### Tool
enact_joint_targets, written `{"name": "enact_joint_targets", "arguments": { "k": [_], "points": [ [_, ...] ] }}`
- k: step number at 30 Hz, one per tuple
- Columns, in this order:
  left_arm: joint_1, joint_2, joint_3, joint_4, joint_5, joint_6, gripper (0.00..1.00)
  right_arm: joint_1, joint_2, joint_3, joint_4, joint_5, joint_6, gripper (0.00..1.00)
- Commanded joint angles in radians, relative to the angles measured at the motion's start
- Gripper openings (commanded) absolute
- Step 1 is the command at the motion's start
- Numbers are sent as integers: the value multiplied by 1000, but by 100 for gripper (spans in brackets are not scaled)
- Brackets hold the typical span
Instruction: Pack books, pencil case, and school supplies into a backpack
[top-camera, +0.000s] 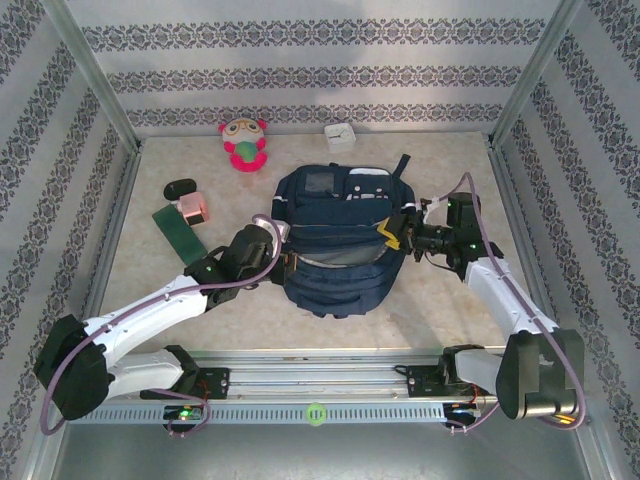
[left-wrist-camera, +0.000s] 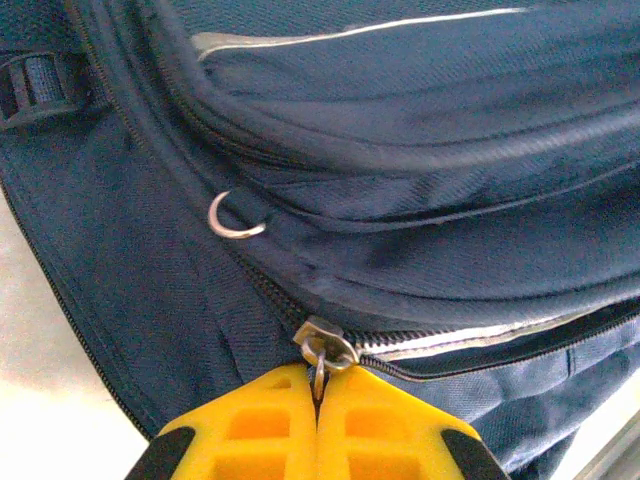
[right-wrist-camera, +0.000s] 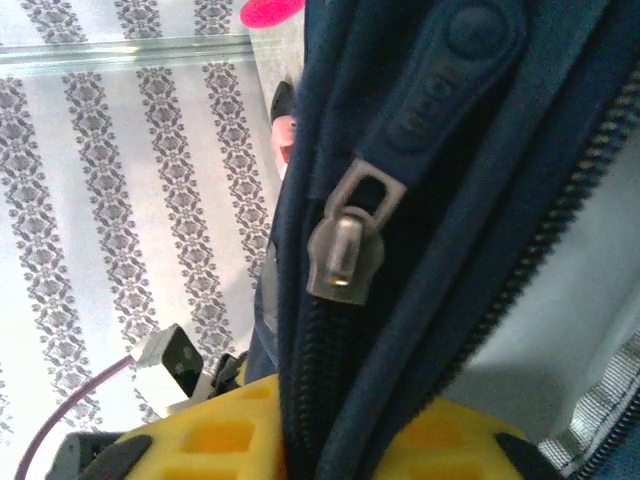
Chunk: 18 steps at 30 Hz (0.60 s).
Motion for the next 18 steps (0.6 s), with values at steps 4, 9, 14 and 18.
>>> {"name": "enact_joint_targets", "arguments": {
  "k": [4, 9, 14, 18],
  "points": [
    [37, -15, -2, 76, 79, 109, 0, -11, -86, 162, -434, 246, -464, 55],
    [37, -3, 2, 95, 146, 132, 0, 69, -195, 211, -559, 494, -717, 62],
    [37, 0, 8, 85, 174, 162, 0, 322, -192, 251, -490, 618, -979, 63],
    [37, 3, 13, 98, 194, 157, 0, 563, -109, 256, -375, 710, -1273, 69]
  ]
}}
